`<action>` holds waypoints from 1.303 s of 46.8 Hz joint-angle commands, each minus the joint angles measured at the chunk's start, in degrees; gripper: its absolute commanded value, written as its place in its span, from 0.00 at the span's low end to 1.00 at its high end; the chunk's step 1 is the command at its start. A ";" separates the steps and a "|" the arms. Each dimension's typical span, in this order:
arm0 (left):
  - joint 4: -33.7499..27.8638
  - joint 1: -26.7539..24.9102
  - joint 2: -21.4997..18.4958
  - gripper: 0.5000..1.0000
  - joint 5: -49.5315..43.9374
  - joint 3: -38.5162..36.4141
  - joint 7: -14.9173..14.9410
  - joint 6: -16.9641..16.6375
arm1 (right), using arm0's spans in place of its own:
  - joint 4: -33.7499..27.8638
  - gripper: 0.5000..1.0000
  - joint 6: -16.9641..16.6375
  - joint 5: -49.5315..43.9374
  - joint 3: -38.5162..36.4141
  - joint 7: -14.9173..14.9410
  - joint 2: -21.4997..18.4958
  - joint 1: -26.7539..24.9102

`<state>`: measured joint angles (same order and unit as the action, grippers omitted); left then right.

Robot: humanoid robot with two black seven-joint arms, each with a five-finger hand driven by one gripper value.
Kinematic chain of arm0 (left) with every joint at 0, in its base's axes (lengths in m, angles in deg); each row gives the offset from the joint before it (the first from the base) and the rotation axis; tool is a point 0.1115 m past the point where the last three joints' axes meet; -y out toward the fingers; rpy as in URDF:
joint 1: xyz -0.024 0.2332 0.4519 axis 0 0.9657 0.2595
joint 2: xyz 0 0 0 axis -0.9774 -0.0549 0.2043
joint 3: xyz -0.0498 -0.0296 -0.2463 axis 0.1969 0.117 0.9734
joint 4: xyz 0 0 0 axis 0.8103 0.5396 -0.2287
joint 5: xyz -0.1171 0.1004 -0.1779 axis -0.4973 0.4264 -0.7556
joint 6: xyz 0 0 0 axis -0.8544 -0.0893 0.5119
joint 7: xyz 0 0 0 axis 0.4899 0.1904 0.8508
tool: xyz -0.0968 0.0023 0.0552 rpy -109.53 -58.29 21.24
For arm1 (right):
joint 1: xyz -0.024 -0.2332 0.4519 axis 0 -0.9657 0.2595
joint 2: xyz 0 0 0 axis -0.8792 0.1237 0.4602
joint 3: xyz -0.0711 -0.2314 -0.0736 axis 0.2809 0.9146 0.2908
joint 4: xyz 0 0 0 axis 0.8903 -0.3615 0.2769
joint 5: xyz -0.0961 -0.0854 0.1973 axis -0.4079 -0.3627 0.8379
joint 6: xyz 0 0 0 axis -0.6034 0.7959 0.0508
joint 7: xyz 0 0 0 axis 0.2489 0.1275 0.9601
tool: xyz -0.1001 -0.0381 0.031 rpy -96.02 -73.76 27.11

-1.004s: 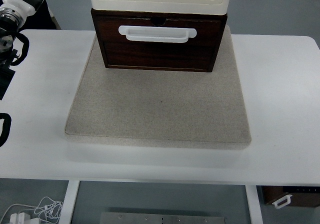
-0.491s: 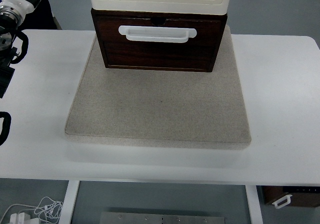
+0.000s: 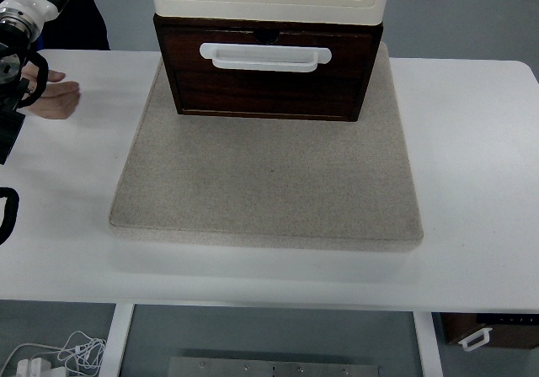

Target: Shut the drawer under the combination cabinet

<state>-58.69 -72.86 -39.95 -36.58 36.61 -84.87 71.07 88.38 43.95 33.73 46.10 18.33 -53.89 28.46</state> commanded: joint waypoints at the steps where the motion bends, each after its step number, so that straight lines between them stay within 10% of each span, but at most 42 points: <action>1: -0.03 0.00 -0.04 1.00 0.09 0.00 0.00 0.05 | -0.05 0.90 0.00 -0.01 0.00 0.00 0.00 0.00; 61: -0.21 -0.17 0.05 1.00 0.09 -0.09 0.00 -0.39 | -0.05 0.90 0.00 -0.01 0.00 0.00 0.00 0.00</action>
<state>-58.79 -73.12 -39.90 -36.49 36.54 -84.87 70.61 88.37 43.95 33.72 46.10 18.33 -53.89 28.46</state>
